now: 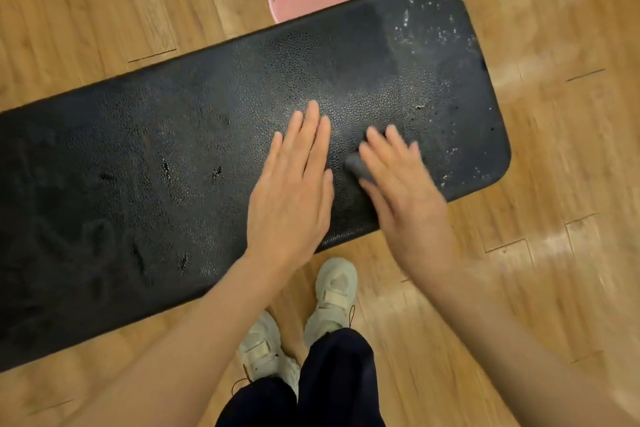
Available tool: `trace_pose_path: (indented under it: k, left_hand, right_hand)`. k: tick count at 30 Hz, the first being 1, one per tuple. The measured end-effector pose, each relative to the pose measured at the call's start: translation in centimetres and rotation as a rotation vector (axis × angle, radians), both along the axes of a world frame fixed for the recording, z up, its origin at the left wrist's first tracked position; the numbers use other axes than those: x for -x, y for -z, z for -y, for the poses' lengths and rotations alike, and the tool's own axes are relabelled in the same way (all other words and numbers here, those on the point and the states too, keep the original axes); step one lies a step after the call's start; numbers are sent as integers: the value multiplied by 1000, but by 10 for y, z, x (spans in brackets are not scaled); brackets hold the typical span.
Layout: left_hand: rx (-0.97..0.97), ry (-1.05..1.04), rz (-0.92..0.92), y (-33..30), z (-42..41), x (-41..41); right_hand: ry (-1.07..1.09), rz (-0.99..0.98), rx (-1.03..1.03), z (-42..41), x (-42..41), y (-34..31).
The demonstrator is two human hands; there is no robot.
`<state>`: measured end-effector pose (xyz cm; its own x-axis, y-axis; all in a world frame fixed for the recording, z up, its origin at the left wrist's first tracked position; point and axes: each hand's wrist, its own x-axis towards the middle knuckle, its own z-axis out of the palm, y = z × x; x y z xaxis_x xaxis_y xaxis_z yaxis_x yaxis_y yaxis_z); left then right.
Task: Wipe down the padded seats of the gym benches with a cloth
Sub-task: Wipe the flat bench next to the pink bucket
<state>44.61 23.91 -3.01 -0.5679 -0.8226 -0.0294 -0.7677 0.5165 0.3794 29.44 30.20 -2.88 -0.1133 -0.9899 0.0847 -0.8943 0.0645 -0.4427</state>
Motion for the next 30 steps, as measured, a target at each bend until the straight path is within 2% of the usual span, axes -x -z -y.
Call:
trace_pose_path:
  k: [1, 3, 6, 9, 12, 13, 15, 17, 18, 21, 23, 24, 27, 29, 30]
  left_hand:
    - [9, -7, 9, 1, 0, 0]
    - [34, -2, 33, 2, 0, -1]
    - [35, 1, 29, 3, 0, 1]
    - [35, 0, 30, 3, 1, 1]
    - [25, -5, 11, 1, 1, 0]
    - [22, 0, 12, 1, 0, 0]
    - [30, 5, 17, 3, 0, -1]
    - [44, 7, 19, 6, 0, -1]
    - [48, 5, 21, 6, -1, 0]
    - [64, -2, 12, 7, 1, -1]
    - [58, 2, 2, 6, 0, -1]
    - [57, 3, -4, 6, -1, -2]
    - [71, 2, -1, 8, -2, -1]
    - [66, -1, 0, 8, -1, -1]
    - [60, -4, 4, 8, -1, -1]
  right_hand:
    - [48, -6, 18, 15, 9, 1]
    - [282, 43, 66, 46, 17, 5]
    - [586, 74, 116, 43, -23, 7]
    - [494, 86, 122, -1, -76, 6]
    - [380, 45, 121, -6, -54, 9]
    - [436, 19, 123, 2, -35, 12]
    - [691, 85, 197, 20, 0, 18]
    - [891, 163, 270, 27, -6, 16]
    - [923, 174, 281, 22, -25, 15]
    - [722, 216, 247, -11, -86, 11]
    - [580, 195, 197, -25, -75, 13]
    - [576, 172, 200, -22, -54, 16]
    - [904, 279, 318, 7, 15, 22]
    - [1092, 347, 382, 21, 10, 17]
    - [1113, 381, 390, 20, -9, 15]
